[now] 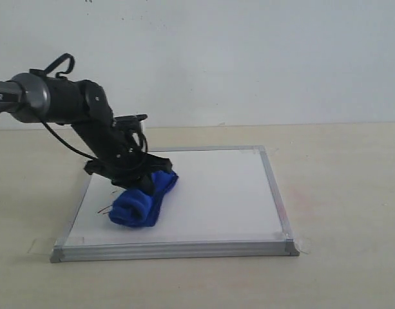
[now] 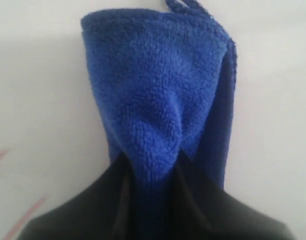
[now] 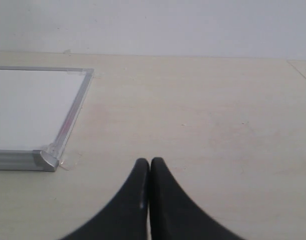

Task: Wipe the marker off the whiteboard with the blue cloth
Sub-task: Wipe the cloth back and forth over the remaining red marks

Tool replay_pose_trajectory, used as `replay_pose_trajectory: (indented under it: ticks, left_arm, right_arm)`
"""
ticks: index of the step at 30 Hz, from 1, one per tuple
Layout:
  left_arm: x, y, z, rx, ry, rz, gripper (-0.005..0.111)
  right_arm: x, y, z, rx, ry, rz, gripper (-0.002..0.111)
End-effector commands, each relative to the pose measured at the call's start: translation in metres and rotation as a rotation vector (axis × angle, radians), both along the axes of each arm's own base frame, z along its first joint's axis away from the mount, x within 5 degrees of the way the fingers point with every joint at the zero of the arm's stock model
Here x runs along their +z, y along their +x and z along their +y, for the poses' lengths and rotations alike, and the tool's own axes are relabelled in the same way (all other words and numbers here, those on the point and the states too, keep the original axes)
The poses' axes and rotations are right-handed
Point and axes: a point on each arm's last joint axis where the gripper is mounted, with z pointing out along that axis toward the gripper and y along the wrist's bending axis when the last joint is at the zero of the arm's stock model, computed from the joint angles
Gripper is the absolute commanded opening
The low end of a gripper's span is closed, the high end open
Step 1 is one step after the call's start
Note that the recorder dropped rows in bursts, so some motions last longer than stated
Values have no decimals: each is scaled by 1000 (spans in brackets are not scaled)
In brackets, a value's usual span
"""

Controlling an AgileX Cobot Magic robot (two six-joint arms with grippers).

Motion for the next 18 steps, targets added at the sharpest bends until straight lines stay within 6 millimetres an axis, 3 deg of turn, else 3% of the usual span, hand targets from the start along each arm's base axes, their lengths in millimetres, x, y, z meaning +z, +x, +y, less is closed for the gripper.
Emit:
replay_pose_trajectory:
  ticks: [1,5,11,15,18]
  left_arm:
    - [-3,-16,-49,-112,-15,-4,4]
    - [-5,-20,-52,-165,51,4,4]
    - [-10,-13,4,-61,269,69,4]
    - [-12,-15,41,29,263,85,4]
    - [-15,-20,57,93,246,77,4]
  right_arm:
    - [1,0,0,-5,0,-8,0]
    - [1,0,0,-5,0,-8,0]
    - [1,0,0,-5,0,-8,0]
    - [1,0,0,-5,0,-8,0]
    - [1,0,0,-5,0,-8,0]
